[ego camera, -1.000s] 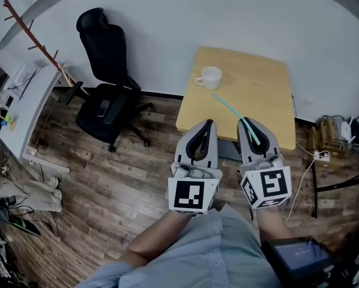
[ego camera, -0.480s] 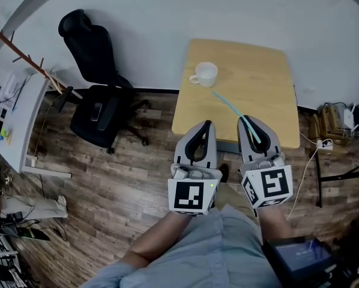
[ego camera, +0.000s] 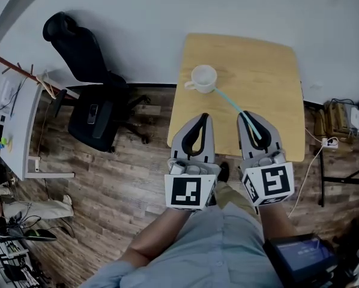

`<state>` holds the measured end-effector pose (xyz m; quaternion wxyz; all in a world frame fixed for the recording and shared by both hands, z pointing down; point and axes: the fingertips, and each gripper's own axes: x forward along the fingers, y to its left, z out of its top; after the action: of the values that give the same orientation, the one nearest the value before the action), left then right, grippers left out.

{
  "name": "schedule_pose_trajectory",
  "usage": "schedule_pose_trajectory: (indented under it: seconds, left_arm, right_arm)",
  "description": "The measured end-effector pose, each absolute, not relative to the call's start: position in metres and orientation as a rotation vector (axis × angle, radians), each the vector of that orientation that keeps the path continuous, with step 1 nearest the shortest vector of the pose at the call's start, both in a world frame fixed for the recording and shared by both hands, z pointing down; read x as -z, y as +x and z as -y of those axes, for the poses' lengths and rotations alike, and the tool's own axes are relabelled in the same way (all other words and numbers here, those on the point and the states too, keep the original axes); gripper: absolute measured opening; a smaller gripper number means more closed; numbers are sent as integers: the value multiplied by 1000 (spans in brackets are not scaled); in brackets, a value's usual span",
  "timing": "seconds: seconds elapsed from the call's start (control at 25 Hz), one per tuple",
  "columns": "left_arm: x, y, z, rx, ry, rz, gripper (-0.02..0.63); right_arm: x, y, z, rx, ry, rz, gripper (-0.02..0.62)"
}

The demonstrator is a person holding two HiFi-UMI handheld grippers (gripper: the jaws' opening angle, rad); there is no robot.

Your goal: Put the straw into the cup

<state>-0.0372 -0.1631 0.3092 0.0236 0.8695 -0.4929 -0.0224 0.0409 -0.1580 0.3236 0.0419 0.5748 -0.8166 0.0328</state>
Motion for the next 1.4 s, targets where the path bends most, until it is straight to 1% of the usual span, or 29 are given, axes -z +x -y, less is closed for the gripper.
schedule_pose_trajectory:
  seconds: [0.36, 0.8, 1.12, 1.4]
  left_arm:
    - [-295, -9, 243, 69, 2711, 1615, -8]
    - [-275, -17, 277, 88, 2699, 1708, -8]
    - [-297, -28, 302, 58, 2685, 1638, -8]
    - [-337, -28, 320, -18, 2659, 1538, -8]
  right_arm:
    - [-321, 65, 240, -117, 1702, 2577, 25]
    - [-296, 51, 279, -24, 1612, 2671, 25]
    - [-326, 42, 295, -110, 1633, 2589, 25]
    - [-371, 40, 306, -227, 1641, 2499, 25]
